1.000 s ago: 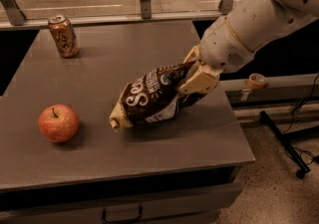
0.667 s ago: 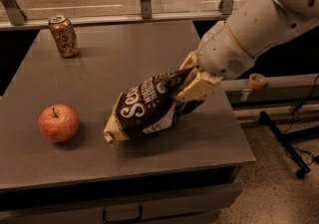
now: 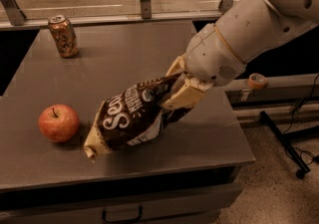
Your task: Move brown chip bag near apple
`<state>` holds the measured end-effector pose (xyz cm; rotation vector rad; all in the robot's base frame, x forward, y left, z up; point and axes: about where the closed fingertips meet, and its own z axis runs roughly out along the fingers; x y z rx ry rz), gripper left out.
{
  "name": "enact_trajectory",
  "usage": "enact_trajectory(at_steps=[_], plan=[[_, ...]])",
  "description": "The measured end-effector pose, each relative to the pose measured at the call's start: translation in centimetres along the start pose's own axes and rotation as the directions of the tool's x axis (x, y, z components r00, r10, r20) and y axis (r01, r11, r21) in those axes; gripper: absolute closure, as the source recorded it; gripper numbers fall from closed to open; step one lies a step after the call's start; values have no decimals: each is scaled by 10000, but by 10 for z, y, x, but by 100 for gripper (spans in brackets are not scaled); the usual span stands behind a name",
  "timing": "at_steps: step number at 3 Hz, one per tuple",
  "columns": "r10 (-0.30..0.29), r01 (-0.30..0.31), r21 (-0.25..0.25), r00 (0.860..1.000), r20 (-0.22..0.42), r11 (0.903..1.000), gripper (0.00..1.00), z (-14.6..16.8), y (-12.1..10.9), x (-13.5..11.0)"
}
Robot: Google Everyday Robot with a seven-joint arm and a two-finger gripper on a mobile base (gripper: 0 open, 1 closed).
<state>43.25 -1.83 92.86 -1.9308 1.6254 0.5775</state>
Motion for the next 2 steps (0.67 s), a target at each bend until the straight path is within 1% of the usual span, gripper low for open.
enact_trajectory(at_steps=[1, 2], plan=[[75, -75, -28, 10000, 17, 10000, 59, 10, 2, -11], [257, -255, 120, 9996, -99, 9996, 36, 20, 1, -19]])
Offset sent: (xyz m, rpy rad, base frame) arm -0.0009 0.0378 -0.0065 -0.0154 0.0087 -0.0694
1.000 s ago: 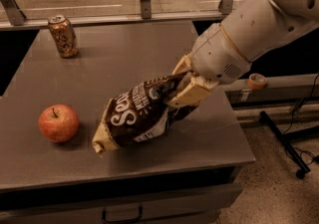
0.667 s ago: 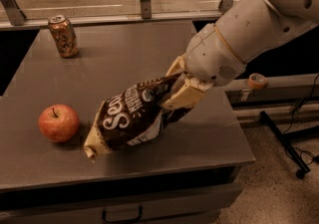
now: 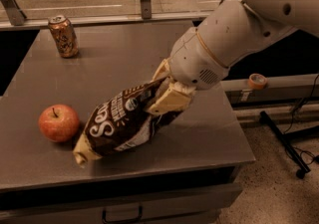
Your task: Move brown chip bag near apple
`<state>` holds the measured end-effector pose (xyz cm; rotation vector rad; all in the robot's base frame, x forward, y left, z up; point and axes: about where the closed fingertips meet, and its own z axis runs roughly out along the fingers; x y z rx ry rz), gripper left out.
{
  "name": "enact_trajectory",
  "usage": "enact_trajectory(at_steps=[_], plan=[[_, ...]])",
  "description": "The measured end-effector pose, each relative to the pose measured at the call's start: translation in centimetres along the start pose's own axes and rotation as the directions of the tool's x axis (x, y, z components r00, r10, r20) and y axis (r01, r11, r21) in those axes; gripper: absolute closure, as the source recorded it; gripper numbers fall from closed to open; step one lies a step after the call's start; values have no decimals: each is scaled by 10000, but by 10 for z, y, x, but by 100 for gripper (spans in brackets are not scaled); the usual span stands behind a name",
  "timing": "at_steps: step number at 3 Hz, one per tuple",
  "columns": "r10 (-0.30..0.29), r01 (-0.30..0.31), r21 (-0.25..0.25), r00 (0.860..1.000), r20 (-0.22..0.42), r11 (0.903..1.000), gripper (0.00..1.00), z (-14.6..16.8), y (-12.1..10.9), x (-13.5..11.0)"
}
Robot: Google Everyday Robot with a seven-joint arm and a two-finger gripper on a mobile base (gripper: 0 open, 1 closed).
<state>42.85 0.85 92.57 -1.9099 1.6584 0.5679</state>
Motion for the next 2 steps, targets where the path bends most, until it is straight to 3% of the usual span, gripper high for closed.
enact_trajectory(at_steps=[1, 2], plan=[[186, -184, 113, 9997, -172, 9998, 13, 2, 2, 0], [667, -646, 509, 9970, -404, 9966, 0, -7, -7, 12]])
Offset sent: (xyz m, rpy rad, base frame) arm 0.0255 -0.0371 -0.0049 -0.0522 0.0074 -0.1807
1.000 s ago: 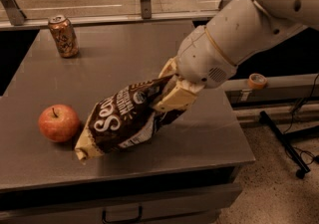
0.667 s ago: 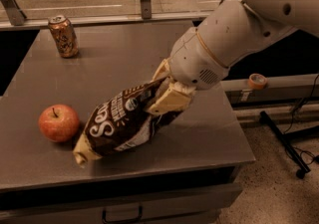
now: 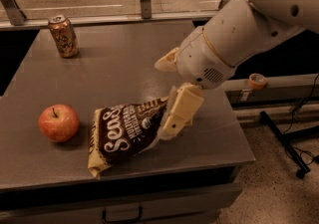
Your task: Move brown chip bag near apple
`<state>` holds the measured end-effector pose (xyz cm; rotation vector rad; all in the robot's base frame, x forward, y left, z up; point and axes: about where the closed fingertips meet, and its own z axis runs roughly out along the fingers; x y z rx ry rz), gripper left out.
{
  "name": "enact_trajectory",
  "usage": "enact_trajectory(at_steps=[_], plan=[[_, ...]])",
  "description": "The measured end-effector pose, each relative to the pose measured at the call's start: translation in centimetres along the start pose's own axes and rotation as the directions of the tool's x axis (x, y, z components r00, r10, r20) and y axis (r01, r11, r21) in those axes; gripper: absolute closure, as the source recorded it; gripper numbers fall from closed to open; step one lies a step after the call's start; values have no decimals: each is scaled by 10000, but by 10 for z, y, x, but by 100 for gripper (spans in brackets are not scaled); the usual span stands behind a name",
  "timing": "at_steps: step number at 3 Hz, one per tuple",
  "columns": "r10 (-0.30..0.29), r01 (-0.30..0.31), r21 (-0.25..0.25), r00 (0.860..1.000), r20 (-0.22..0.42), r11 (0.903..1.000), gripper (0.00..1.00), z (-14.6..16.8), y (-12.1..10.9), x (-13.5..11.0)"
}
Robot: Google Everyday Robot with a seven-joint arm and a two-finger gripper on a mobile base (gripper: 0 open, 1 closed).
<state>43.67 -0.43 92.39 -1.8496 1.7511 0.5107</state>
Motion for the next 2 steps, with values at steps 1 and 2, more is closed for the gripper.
enact_trajectory(at_steps=[1, 2], plan=[[988, -964, 821, 9948, -257, 9919, 0, -34, -34, 40], [2368, -2362, 1911, 9714, 205, 9527, 0, -87, -77, 92]])
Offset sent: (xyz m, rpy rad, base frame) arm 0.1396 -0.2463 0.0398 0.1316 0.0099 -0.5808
